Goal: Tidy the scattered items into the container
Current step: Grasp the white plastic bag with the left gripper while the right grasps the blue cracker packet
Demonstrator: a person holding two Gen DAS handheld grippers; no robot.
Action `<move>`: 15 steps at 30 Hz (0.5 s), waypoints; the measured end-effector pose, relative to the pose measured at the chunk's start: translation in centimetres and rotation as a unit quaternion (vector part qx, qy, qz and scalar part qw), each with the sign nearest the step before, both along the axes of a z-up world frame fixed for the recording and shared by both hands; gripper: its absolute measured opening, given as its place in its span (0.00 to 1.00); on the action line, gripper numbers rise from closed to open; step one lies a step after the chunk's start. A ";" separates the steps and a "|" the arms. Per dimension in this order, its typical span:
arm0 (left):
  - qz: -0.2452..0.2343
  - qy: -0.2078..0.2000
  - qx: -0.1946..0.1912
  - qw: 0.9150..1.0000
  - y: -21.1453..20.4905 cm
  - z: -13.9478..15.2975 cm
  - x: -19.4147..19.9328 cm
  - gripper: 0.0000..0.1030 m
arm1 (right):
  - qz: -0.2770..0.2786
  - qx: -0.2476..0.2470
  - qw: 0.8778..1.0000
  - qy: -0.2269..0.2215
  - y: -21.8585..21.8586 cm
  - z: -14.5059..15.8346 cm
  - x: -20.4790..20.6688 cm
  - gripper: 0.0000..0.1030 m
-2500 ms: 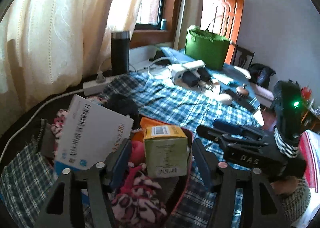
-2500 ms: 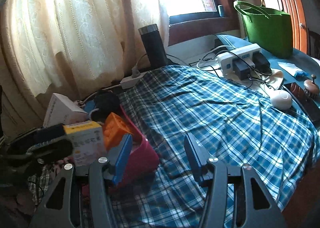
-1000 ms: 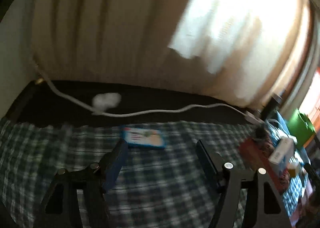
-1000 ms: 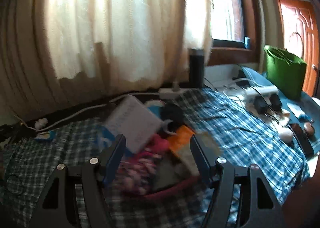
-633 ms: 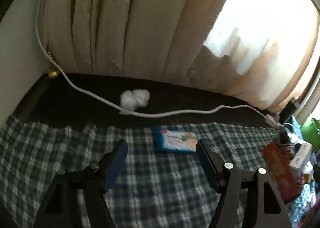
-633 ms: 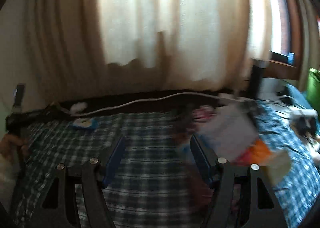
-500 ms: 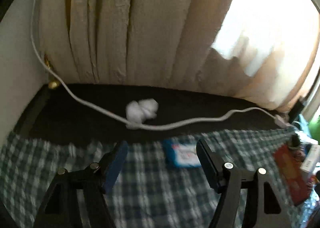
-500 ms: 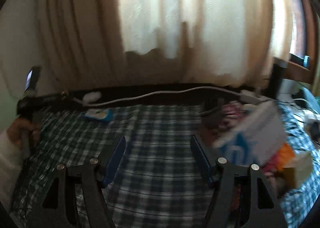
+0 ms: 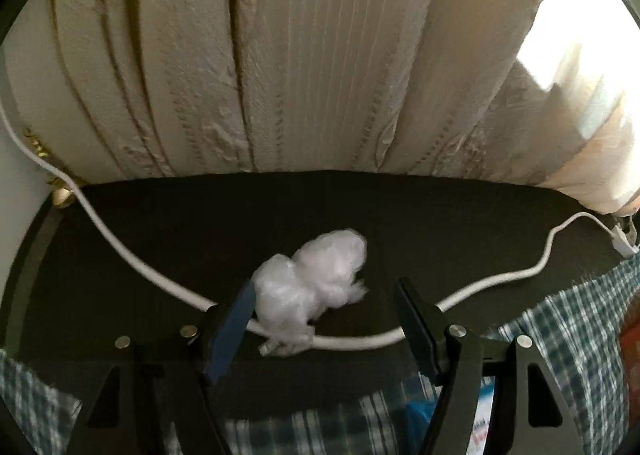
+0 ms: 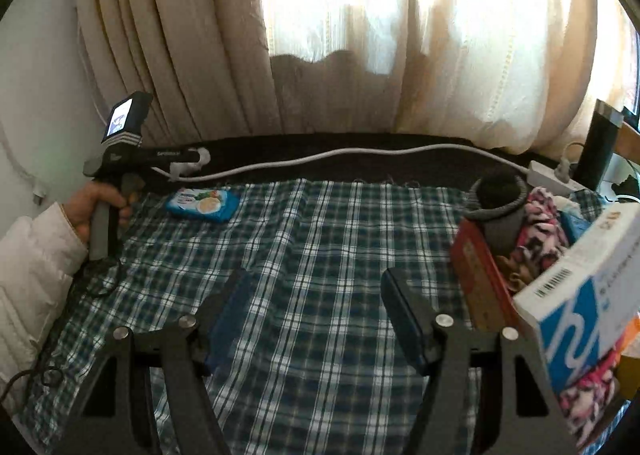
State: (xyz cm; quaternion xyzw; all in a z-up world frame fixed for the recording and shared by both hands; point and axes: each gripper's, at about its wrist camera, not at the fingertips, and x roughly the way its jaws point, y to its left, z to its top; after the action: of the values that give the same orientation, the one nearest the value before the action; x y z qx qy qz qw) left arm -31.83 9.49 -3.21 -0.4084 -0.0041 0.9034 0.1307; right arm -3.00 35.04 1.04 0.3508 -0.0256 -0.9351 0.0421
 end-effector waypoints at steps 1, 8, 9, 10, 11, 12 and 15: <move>0.000 -0.004 0.002 1.000 0.1 -0.2 -0.2 0.70 | 0.002 0.002 1.000 -0.004 -0.3 -0.2 -0.5 0.69; 0.003 -0.021 0.026 0.999 -0.7 -0.6 -0.2 0.32 | 0.048 0.023 0.998 -0.017 -3.9 -0.9 -4.3 0.69; 0.003 -0.018 0.027 0.999 -0.9 -0.3 0.1 0.32 | 0.054 0.022 0.998 -0.019 -4.3 -0.9 -4.6 0.69; 0.005 -0.012 0.026 1.000 -1.0 0.1 0.4 0.32 | 0.065 0.019 0.997 -0.022 -5.0 -1.0 -5.3 0.69; 0.004 -0.007 0.026 1.000 -1.1 0.4 0.8 0.32 | 0.075 0.016 0.997 -0.025 -5.7 -1.1 -6.0 0.69; 0.003 -0.002 0.029 1.000 -1.2 1.0 1.2 0.32 | 0.087 0.013 0.996 -0.027 -6.4 -1.3 -6.7 0.69; -0.001 0.011 0.038 0.999 -1.5 2.5 2.6 0.32 | 0.124 0.022 0.992 -0.032 -8.8 -1.8 -9.0 0.69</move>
State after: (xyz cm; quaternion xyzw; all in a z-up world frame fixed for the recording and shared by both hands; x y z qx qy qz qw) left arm -29.23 7.99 -0.70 -0.3929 -0.0367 0.9069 0.1476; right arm -11.99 26.27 -0.76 0.3815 0.0369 -0.9115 0.1489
